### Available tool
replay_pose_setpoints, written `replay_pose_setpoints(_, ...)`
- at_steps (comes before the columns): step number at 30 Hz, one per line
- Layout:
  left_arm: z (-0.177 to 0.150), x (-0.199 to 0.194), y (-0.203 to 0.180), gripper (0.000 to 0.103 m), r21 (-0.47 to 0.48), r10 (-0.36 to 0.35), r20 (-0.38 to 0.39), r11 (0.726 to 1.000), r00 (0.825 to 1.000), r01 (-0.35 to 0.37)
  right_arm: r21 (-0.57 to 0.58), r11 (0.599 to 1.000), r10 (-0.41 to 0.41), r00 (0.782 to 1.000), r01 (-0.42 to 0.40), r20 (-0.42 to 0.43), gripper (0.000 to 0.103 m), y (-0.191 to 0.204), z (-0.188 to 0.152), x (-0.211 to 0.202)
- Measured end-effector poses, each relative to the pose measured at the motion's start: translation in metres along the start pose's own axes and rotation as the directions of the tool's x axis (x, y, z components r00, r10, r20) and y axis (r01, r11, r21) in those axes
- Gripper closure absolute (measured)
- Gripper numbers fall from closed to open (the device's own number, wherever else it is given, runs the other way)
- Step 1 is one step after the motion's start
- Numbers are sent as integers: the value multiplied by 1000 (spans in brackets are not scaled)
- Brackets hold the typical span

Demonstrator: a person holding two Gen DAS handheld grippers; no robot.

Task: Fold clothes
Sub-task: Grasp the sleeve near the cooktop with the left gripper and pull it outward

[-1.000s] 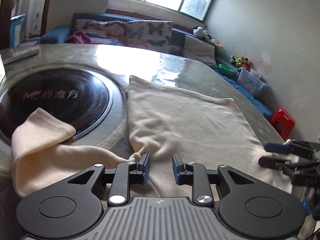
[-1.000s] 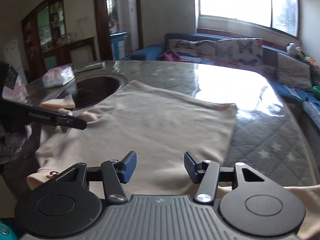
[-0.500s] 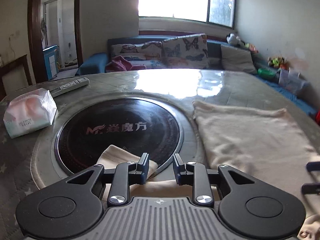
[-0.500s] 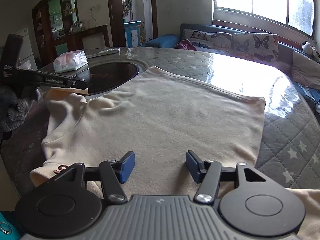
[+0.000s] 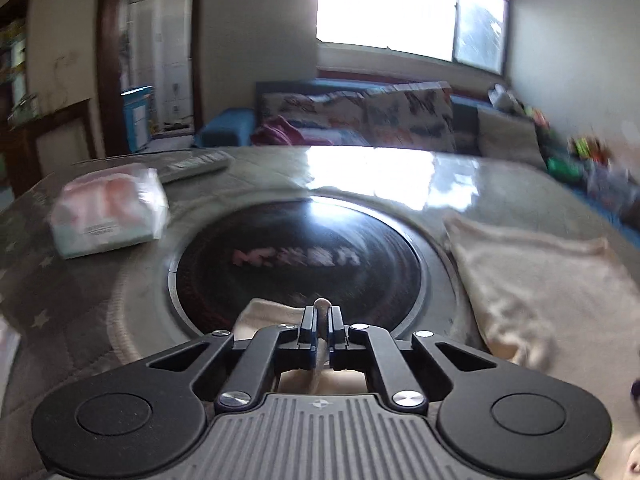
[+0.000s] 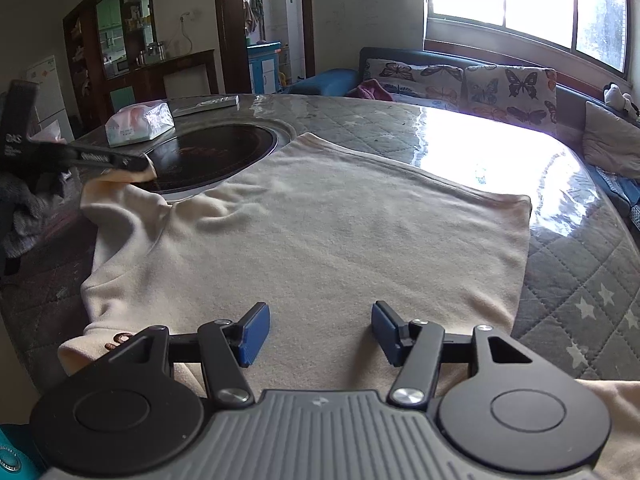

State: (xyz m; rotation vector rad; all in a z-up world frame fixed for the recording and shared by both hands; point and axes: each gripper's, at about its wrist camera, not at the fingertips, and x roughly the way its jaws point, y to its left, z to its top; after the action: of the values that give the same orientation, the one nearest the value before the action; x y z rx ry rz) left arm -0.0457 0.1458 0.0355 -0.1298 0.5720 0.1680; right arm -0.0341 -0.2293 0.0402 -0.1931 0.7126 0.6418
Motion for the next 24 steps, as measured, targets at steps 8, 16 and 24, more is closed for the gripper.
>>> replay_pose_setpoints(8,3,-38,65,98,-160,103,91,983,990,-88,-17,1000,-2,1000,2,4,45,3,4,0)
replay_pose_setpoints(16,-12,-24,70,98,-99,146,36,985,989,-142,-54,998,13,1000,-13,8,45,15,10,-5)
replay_pose_setpoints(24,-14,-34,46,92,-99,35,11,994,999,-34,-100,994,36,999,-37,-11,45,27,14,-5)
